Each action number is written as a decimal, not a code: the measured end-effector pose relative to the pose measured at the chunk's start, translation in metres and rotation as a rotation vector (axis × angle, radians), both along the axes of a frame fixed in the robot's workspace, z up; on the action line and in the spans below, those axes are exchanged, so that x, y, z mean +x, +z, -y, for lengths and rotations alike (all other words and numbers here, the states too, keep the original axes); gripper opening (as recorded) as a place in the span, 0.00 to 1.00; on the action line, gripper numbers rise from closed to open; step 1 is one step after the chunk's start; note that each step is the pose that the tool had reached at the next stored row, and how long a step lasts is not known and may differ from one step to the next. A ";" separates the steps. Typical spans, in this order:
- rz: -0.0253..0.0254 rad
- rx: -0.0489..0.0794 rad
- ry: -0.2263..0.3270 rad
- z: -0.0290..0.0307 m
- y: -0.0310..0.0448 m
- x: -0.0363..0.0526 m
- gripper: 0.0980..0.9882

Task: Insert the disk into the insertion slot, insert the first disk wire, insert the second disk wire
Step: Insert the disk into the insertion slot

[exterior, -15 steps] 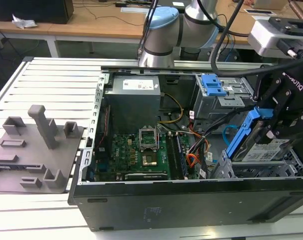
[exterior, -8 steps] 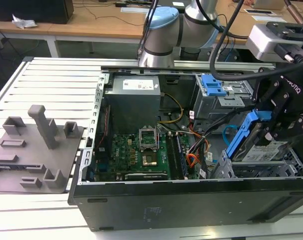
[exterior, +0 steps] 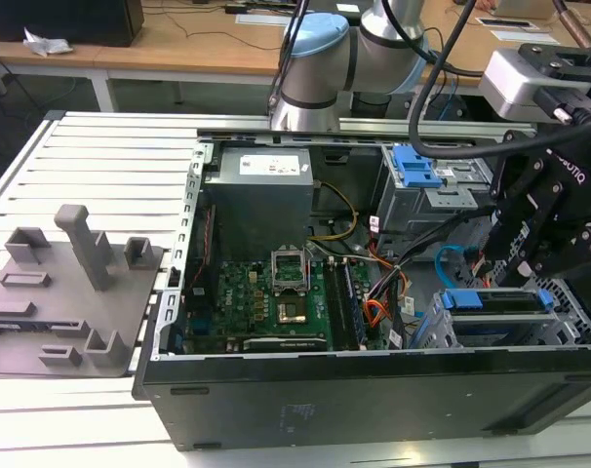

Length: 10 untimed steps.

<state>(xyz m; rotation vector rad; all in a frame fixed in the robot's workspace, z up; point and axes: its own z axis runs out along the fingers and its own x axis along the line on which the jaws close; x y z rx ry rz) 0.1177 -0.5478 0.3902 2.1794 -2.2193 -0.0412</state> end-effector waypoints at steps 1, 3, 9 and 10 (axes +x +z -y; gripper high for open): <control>0.0000 0.000 0.000 0.0000 -0.0001 0.0000 0.38; 0.0000 0.000 0.000 0.0000 -0.0003 0.0000 0.29; 0.0000 0.000 0.000 0.0000 -0.0010 0.0000 0.01; 0.0000 0.000 0.000 0.0000 -0.0011 0.0000 0.01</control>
